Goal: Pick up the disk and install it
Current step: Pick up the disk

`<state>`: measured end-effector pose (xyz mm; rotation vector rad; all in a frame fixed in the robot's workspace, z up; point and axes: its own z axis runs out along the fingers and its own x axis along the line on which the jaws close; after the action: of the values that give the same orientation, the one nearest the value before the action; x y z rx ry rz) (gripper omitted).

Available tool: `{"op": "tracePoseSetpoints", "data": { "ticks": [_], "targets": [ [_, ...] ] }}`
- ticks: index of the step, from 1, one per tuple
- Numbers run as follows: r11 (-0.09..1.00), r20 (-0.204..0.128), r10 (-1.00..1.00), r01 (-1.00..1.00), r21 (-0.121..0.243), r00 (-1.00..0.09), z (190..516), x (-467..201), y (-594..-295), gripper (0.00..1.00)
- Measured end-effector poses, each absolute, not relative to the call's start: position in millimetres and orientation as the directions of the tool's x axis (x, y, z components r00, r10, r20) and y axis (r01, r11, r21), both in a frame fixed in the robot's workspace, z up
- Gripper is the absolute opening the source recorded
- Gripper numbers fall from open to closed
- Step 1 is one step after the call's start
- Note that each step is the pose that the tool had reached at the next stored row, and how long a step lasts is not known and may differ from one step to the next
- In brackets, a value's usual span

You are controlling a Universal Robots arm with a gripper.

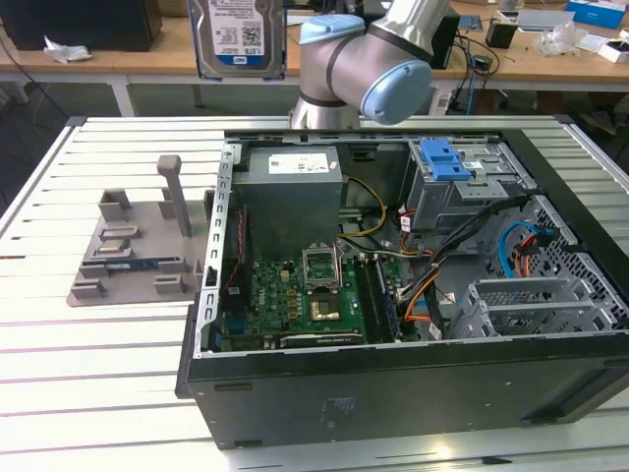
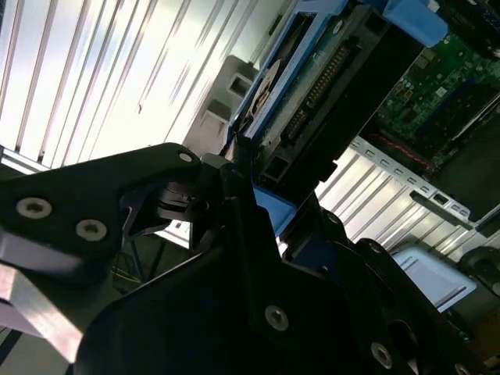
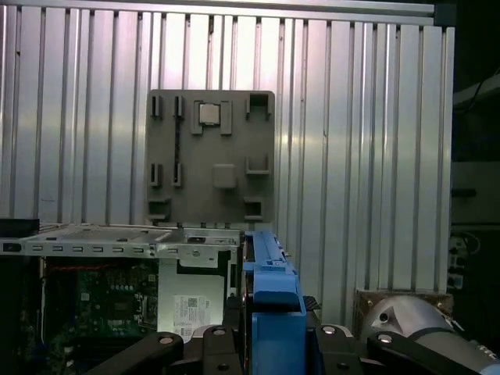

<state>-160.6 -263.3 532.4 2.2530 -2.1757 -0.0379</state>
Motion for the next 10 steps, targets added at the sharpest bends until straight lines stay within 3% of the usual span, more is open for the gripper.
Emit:
{"op": "tracePoseSetpoints", "data": {
  "ticks": [10],
  "targets": [
    [-0.035, -0.011, -0.999, -0.999, 0.028, 0.034, 532.4, -132.2, -280.0, 0.37]
  ]
}}
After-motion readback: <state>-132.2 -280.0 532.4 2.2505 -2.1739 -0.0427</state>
